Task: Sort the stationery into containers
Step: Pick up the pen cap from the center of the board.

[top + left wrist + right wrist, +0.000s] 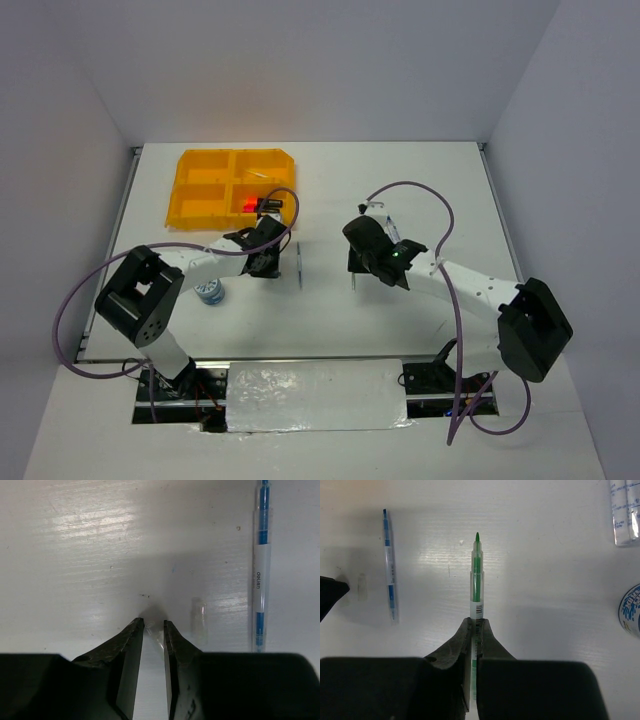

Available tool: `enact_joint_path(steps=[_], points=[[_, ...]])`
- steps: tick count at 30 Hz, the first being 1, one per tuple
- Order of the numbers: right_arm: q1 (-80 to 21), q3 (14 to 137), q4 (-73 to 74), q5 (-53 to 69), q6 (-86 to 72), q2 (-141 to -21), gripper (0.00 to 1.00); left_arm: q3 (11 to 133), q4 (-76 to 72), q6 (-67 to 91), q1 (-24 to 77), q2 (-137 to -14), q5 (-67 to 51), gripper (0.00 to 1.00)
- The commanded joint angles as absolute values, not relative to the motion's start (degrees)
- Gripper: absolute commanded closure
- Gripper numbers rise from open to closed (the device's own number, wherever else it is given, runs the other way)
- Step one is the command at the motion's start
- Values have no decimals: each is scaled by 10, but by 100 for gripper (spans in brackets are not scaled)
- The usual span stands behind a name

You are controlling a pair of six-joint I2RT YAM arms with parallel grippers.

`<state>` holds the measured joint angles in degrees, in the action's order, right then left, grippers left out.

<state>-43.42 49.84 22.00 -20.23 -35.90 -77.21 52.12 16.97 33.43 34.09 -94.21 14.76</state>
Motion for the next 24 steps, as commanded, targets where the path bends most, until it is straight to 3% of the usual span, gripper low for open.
enact_joint_path(steps=[1, 6, 12, 17, 22, 24], points=[[-436, 491, 211, -201, -355, -749, 100, 507, 190, 346, 343, -937, 163, 64], [-438, 491, 209, -193, -354, -748, 100, 495, 191, 352, 346, -923, 170, 69], [-438, 490, 207, -187, -352, -744, 100, 489, 193, 370, 356, -913, 179, 64], [-438, 489, 205, -183, -351, -742, 100, 484, 183, 383, 362, -932, 177, 65], [-439, 486, 206, -184, -351, -736, 100, 486, 192, 392, 377, -943, 189, 71], [-438, 486, 205, -182, -350, -733, 100, 484, 193, 392, 379, -947, 193, 80]])
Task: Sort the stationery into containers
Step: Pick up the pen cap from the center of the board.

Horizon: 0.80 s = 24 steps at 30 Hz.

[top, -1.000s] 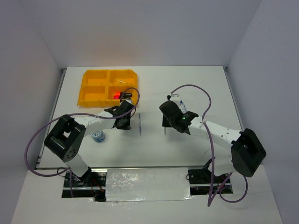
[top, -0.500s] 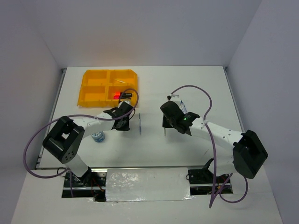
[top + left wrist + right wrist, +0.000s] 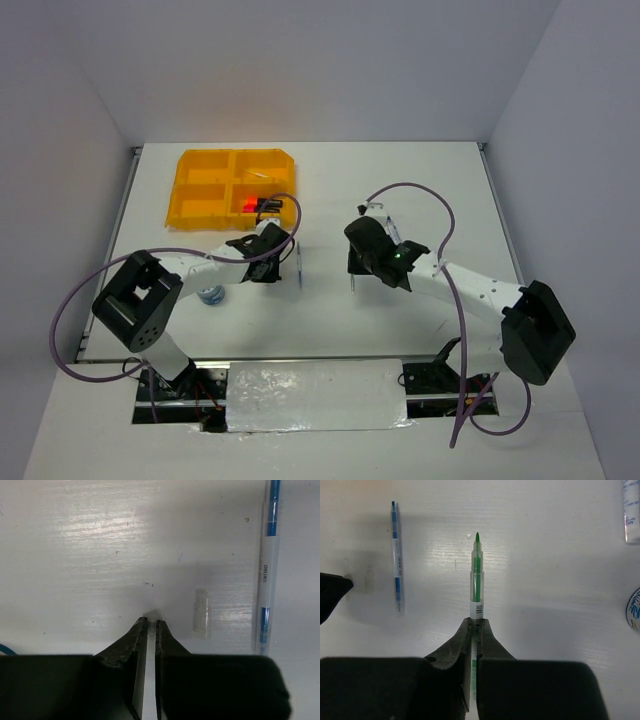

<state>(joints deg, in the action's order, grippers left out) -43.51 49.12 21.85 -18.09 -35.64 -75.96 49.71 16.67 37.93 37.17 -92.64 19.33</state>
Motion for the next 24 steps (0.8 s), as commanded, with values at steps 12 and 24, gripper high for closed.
enact_joint_path(steps=[12, 24], points=[[-440, 368, -49, 65, -289, -632, 100, 530, 162, 371, 370, -833, 164, 100], [-504, 273, -378, 158, -329, -565, 100, 336, -525, 543, 284, -554, -209, 100]])
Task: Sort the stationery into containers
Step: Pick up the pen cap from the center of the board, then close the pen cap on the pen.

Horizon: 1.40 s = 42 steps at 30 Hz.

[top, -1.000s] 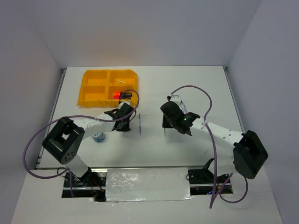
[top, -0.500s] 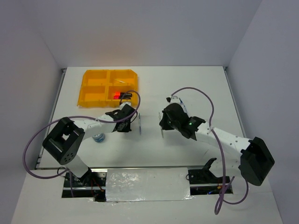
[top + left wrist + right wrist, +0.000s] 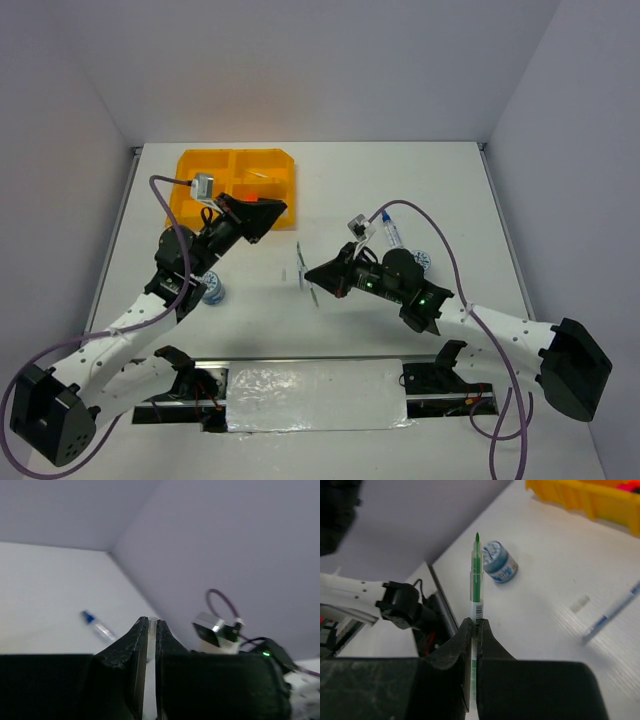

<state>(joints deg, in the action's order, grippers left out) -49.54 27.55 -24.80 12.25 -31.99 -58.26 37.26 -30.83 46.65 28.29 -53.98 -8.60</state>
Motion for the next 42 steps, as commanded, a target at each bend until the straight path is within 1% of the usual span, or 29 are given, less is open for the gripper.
enact_joint_path(steps=[1, 4, 10, 15, 33, 42], points=[[-511, 274, -391, 165, -330, -564, 100, 331, -584, 554, 284, -555, -224, 100], [-523, 286, -402, 179, -329, -559, 100, 316, -633, 589, 284, -554, -253, 100], [-527, 291, -375, 162, -314, -527, 100, 307, -598, 582, 283, -520, -250, 100], [-528, 301, -361, 152, -304, -526, 100, 299, -585, 585, 284, -503, -241, 100], [-530, 315, -354, 142, -302, -537, 100, 269, -626, 613, 284, -532, -248, 100], [-530, 314, -356, 144, -307, -541, 100, 271, -628, 612, 284, -525, -239, 100]])
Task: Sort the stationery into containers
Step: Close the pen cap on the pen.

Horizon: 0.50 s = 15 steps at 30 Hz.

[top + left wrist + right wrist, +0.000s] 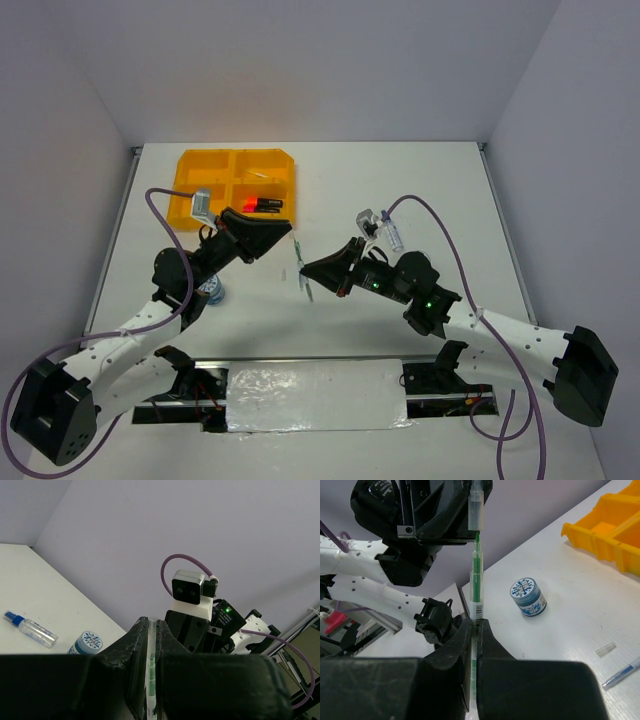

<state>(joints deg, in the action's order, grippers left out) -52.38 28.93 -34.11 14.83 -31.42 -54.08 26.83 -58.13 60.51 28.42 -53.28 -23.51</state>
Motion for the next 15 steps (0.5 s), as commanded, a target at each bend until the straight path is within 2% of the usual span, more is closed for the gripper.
enact_joint_path(steps=[1, 15], points=[[-529, 314, -355, 144, -306, -541, 100, 271, -628, 612, 284, -524, -238, 100], [-528, 323, -359, 144, -304, -549, 100, 258, -656, 628, 284, -538, -246, 100]])
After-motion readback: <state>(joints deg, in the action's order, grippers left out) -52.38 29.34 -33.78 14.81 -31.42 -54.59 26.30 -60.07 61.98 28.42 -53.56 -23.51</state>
